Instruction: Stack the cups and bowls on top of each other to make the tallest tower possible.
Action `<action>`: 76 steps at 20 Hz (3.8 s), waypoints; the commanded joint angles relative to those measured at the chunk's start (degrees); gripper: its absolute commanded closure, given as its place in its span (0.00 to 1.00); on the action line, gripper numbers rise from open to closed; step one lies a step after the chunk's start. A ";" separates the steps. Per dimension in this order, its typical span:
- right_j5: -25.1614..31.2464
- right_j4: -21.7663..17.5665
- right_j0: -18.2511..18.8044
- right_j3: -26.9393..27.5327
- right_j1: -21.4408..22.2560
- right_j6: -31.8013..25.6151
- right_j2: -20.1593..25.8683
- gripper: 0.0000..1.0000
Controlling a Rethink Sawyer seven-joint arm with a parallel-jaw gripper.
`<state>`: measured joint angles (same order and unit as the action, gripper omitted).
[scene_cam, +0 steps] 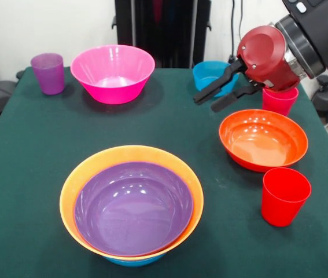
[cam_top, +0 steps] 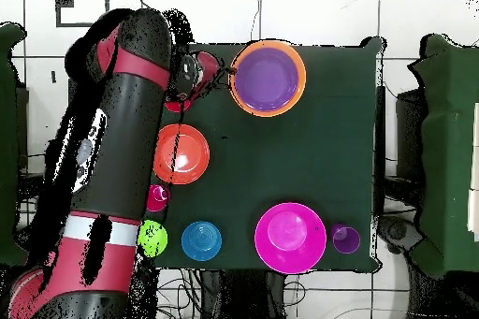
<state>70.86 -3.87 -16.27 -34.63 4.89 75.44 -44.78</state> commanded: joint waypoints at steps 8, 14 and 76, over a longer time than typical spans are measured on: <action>-0.83 1.73 3.86 -0.32 0.33 -5.49 12.34 0.00; 4.25 4.71 4.86 5.39 -0.20 -4.31 14.62 0.00; -9.54 15.01 3.97 -1.33 -1.94 3.78 16.23 0.00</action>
<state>64.47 15.29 -11.92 -26.93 3.04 75.44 -34.71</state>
